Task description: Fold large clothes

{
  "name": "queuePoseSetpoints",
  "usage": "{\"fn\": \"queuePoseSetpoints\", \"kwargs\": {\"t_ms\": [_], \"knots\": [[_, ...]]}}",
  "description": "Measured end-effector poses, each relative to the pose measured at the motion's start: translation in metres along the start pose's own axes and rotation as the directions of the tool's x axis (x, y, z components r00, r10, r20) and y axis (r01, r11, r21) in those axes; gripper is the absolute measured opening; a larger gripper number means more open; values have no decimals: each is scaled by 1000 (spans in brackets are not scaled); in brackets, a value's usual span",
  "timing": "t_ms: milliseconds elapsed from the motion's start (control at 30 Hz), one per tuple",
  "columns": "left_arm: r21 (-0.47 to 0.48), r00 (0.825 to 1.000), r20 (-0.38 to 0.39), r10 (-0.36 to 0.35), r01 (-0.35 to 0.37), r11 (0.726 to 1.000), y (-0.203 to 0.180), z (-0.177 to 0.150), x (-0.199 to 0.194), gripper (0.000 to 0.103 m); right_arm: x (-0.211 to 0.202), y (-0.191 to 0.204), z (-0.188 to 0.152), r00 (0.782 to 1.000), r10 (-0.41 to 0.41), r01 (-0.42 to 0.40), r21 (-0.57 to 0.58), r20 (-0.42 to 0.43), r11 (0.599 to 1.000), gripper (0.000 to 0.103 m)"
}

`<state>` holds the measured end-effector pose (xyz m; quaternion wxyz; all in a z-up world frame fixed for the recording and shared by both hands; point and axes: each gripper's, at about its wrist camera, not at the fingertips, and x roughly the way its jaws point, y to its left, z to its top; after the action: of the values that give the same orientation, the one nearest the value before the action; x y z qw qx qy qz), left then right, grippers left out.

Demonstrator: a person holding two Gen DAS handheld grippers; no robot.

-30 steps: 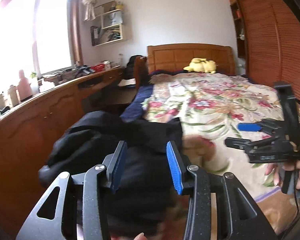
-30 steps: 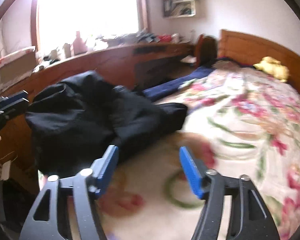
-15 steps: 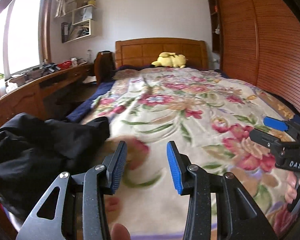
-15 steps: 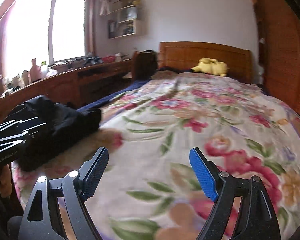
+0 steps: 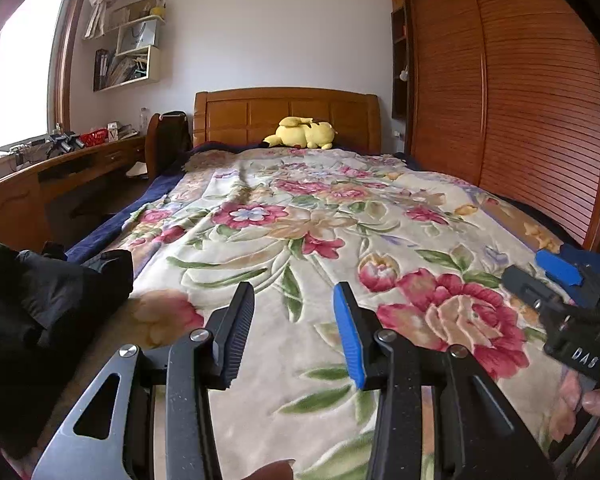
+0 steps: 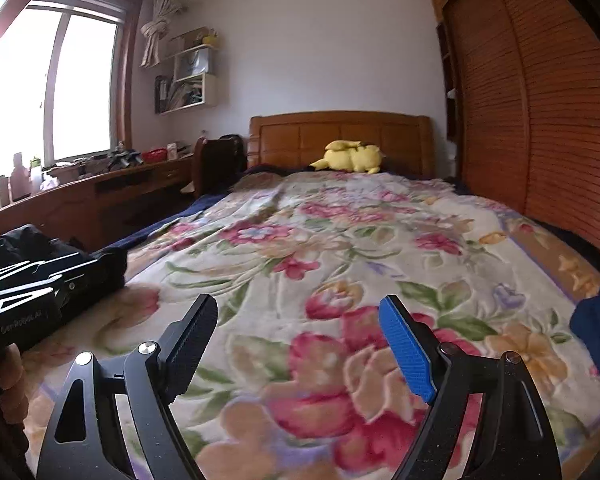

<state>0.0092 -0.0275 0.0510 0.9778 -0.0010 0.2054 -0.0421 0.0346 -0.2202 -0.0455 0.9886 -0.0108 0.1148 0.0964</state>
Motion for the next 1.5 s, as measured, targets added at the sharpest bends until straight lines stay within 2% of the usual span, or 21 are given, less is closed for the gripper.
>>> {"fn": "queuePoseSetpoints", "kwargs": {"t_ms": [100, 233, 533, 1500], "knots": [[7, 1000, 18, 22, -22, 1000, -2, -4, 4, 42, 5, -2, -7, 999, -34, 33, 12, 17, 999, 84], [-16, 999, 33, 30, -29, 999, 2, -11, 10, 42, 9, -3, -11, 999, -32, 31, 29, 5, 999, 84], [-8, 999, 11, 39, -38, 999, 5, -18, 18, 42, 14, 3, -11, 1000, -21, 21, 26, -9, 999, 84], [4, 999, 26, 47, -47, 999, 3, -19, 14, 42, 6, -6, -7, 1000, -9, 9, 10, -14, 1000, 84]]}}
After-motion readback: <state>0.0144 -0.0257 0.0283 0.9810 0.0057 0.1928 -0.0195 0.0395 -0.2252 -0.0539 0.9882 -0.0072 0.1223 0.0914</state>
